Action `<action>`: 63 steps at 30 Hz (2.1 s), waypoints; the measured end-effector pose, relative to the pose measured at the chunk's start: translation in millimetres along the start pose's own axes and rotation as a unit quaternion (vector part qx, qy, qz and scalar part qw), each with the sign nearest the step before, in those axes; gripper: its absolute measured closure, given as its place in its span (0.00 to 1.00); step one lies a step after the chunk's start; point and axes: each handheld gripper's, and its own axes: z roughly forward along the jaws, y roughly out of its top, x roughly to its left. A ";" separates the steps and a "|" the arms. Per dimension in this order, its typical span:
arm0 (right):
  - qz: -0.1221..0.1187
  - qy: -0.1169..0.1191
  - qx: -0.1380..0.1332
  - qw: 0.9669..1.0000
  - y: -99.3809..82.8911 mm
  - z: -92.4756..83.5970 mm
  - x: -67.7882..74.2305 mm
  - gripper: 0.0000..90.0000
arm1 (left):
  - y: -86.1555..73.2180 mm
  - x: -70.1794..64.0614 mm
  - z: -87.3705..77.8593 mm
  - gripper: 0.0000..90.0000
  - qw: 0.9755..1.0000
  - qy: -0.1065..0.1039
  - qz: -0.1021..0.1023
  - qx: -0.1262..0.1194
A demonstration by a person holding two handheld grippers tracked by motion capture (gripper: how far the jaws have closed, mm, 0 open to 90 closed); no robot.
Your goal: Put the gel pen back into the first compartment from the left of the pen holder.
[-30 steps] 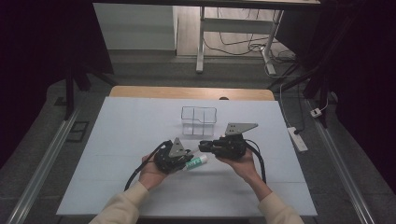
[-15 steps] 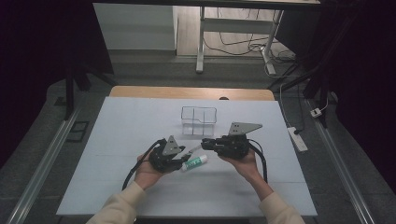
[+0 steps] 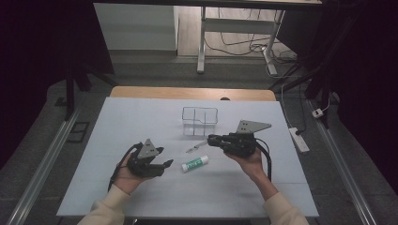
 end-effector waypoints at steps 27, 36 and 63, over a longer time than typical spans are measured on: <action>-0.011 -0.030 -0.022 0.999 7.5 -12.5 -1.1 0.88 | -55.8 27.9 -32.9 0.41 0.998 0.028 -0.061 0.013; -0.013 -0.047 -0.037 0.998 20.3 -19.5 -1.3 0.88 | -56.2 28.3 -29.8 0.40 0.998 0.024 -0.057 0.020; -0.004 -0.093 -0.051 0.994 62.1 -5.3 -28.8 0.88 | -56.9 31.0 -29.7 0.40 0.998 0.024 -0.063 0.019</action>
